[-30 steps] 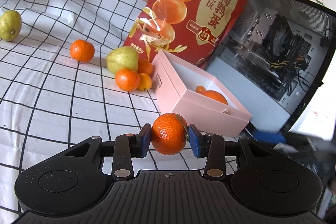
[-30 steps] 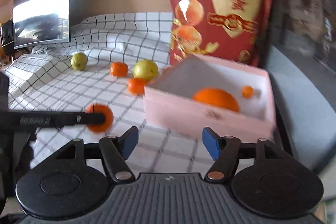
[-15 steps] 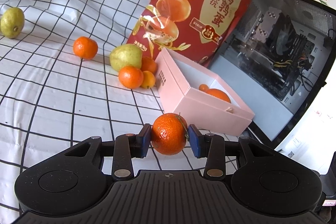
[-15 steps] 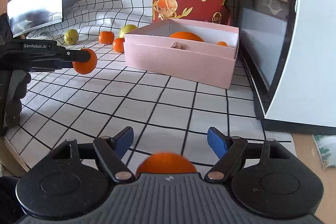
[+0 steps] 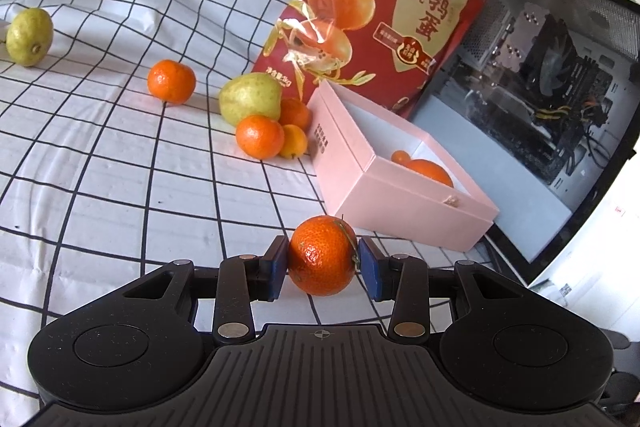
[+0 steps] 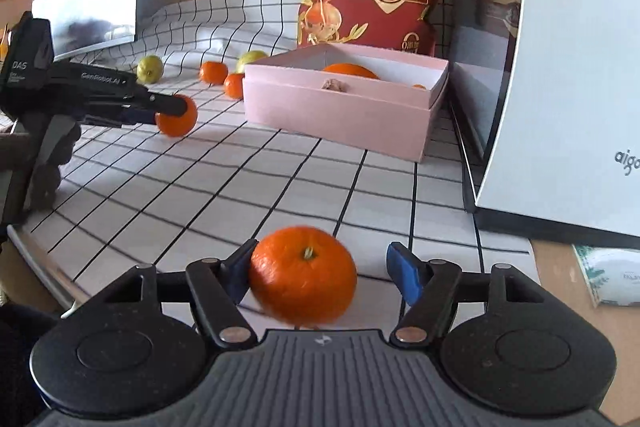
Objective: Organize fruits
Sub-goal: 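Carry the mandarin with the left gripper over the pink box and release it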
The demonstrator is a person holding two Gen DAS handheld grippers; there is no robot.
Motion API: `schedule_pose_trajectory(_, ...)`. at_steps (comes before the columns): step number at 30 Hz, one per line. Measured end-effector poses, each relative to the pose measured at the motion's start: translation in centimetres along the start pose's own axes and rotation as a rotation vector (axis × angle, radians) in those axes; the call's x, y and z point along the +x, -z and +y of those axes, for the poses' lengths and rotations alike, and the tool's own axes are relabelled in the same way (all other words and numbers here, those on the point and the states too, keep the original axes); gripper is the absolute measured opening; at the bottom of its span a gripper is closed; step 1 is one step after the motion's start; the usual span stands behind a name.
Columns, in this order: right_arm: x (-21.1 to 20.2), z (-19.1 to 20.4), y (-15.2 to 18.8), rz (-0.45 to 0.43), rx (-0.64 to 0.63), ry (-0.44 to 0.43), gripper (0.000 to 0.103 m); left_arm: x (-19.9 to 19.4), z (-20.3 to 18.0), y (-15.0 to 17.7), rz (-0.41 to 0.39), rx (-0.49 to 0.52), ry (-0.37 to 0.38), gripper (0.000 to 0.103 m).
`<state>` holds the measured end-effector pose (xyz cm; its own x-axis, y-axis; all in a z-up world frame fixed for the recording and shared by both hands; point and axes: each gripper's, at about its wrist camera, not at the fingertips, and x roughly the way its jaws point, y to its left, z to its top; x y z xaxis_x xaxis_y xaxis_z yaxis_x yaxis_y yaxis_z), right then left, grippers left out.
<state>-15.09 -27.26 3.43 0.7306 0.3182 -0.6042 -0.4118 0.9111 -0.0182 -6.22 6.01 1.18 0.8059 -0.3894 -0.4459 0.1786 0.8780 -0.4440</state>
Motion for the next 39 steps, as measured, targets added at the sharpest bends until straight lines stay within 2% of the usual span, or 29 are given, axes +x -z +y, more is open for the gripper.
schedule_pose_trajectory(3, -0.5, 0.0, -0.1, 0.031, 0.006, 0.009, 0.070, -0.2, -1.6, 0.6, 0.027, 0.071, -0.047, 0.043)
schedule_pose_trajectory(5, -0.8, 0.3, -0.3, 0.057, 0.009, 0.008, 0.062, -0.6, -2.7, 1.1, 0.047, 0.111, -0.046, 0.043)
schedule_pose_trajectory(7, -0.9, 0.8, -0.6, 0.078, -0.001, 0.004, 0.048, -0.9, -4.0, 1.4, 0.068, 0.147, -0.033, 0.043)
schedule_pose_trajectory(11, -0.4, 2.0, -1.2, 0.095, -0.024, 0.056, 0.048, -1.3, -6.9, 1.9, 0.055, 0.287, -0.057, 0.043)
schedule_pose_trajectory(18, -0.3, 0.9, -3.7, 0.065, 0.038, 0.080, 0.048, -1.4, -9.8, 0.5, 0.020, 0.377, -0.035, 0.043)
schedule_pose_trajectory(22, -1.4, 0.7, -7.3, -0.020, 0.034, 0.087, 0.048, -0.5, -11.4, -1.7, -0.005, 0.419, -0.017, 0.043)
schedule_pose_trajectory(24, -1.7, 0.8, -9.9, -0.059, 0.010, 0.095, 0.048, 0.8, -11.9, -3.5, 0.001, 0.408, 0.001, 0.043)
schedule_pose_trajectory(27, -1.4, 1.1, -14.4, -0.103, -0.021, 0.115, 0.048, 3.1, -12.3, -6.2, -0.006, 0.394, -0.017, 0.043)
schedule_pose_trajectory(31, 0.5, 1.7, -20.3, -0.143, -0.062, 0.194, 0.048, 6.7, -11.0, -9.6, 0.039, 0.295, 0.006, 0.043)
schedule_pose_trajectory(34, 3.5, 1.2, -24.1, -0.112, -0.027, 0.238, 0.048, 9.7, -10.1, -11.2, 0.093, 0.246, 0.012, 0.043)
schedule_pose_trajectory(37, 7.5, -0.1, -26.8, -0.046, 0.021, 0.266, 0.048, 12.6, -10.0, -11.6, 0.153, 0.248, -0.003, 0.043)
schedule_pose_trajectory(39, 10.2, -0.8, -27.4, 0.002, 0.040, 0.300, 0.048, 14.3, -10.2, -11.4, 0.195, 0.277, -0.026, 0.043)
